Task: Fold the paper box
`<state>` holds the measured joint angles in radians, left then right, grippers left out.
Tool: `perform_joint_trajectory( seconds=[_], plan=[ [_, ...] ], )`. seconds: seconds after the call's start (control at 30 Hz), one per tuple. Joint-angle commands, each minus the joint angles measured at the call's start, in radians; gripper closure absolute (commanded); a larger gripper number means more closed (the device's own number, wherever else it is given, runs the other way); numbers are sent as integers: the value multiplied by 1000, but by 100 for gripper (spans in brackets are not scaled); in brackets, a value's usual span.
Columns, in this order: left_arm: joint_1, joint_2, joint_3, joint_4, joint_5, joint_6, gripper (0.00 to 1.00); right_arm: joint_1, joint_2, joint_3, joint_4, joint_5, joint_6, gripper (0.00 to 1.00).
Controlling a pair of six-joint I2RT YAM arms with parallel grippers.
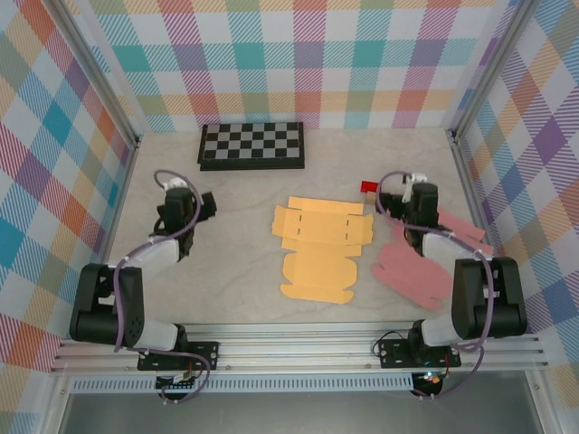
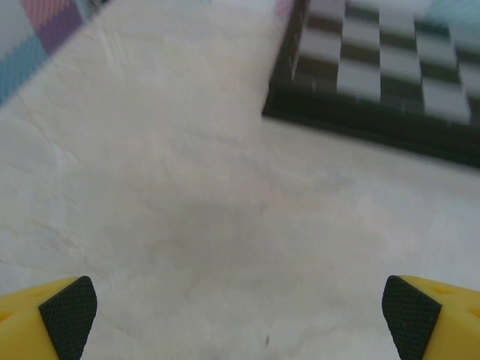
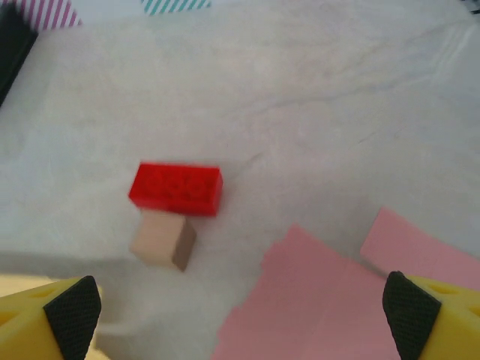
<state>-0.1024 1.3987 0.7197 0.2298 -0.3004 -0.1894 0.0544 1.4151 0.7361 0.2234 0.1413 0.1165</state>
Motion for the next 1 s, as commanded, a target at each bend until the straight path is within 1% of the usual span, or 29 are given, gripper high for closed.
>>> perform_joint_trajectory(
  seconds=[0.0,0.03,0.07,0.13,0.17,0.27,0.4,0.57,0.73,0.87,0.97],
  plan=[
    [-8,-38,82,-319,-110,-264,0,15,-14,202,-448,102,156,0],
    [2,-53,68,-311,-68,-319,0,29,5,254,-527,78,166,0],
    [18,-71,49,-275,26,-350,0,46,22,297,-593,57,173,0],
    [21,-94,25,-204,210,-363,0,100,40,354,-673,37,167,0],
    [7,-94,36,-204,264,-374,0,133,45,375,-703,32,167,0],
    [-62,-65,106,-285,336,-364,0,223,72,420,-750,-11,147,0],
    [-162,-2,147,-322,403,-331,0,308,134,449,-761,-81,163,0],
    [-251,88,150,-299,383,-316,0,371,201,423,-712,-102,166,0],
    [-288,169,170,-257,439,-329,1,433,261,398,-680,-81,147,0],
    [-293,223,218,-312,451,-311,4,486,324,388,-651,-40,115,0],
    [-293,241,240,-345,462,-289,5,507,366,384,-624,-44,96,0]
  ],
)
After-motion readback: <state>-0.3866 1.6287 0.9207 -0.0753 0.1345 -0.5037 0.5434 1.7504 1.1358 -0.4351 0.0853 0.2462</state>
